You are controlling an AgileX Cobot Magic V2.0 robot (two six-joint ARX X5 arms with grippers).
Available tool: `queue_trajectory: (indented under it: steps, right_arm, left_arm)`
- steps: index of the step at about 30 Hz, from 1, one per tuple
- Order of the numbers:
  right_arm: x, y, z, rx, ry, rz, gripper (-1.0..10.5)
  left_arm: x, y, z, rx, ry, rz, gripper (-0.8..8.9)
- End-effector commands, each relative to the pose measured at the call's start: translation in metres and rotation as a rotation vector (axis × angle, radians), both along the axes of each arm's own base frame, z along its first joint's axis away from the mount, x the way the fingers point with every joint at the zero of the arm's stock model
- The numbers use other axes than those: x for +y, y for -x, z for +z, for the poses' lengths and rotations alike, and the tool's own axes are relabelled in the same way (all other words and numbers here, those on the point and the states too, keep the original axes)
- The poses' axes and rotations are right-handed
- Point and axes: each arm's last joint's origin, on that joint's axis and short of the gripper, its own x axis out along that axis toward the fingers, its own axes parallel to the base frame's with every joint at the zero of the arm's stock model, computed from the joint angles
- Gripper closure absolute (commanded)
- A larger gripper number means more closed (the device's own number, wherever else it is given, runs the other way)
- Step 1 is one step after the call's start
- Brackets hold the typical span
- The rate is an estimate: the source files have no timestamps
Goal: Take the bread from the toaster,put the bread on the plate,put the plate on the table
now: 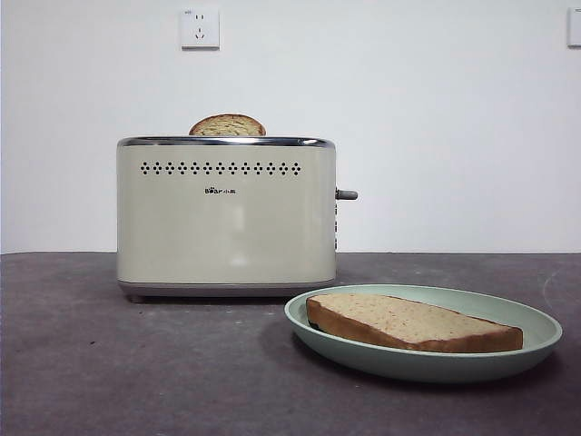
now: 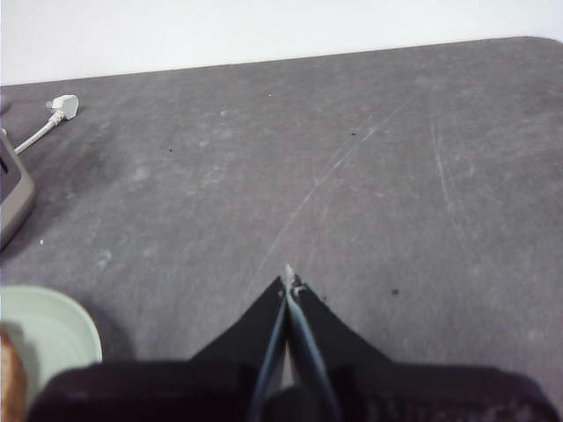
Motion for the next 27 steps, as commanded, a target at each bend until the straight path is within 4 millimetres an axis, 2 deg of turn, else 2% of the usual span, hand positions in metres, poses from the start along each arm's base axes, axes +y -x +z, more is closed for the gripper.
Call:
queue_trajectory:
  steps: [1, 7, 11, 16, 27]
  right_arm:
    - [0.001, 0.007, -0.017, -0.038, -0.04, -0.009, 9.5]
    - [0.0, 0.013, -0.035, -0.037, -0.136, -0.115, 9.5]
    - [0.002, 0.017, -0.039, 0.003, -0.102, -0.148, 9.5]
    - [0.006, 0.021, -0.033, -0.074, -0.038, -0.079, 9.5]
    - [0.008, 0.021, -0.033, -0.074, -0.039, -0.064, 9.5]
  left_arm:
    - [0.0, -0.001, -0.004, 0.006, -0.012, 0.0, 8.17]
    - [0.0, -0.001, -0.004, 0.005, -0.012, 0.0, 8.17]
    - [0.0, -0.001, -0.004, 0.005, -0.012, 0.0, 8.17]
    - [0.0, -0.001, -0.004, 0.005, -0.012, 0.0, 8.17]
    - [0.0, -0.001, -0.004, 0.004, -0.012, 0.001, 8.17]
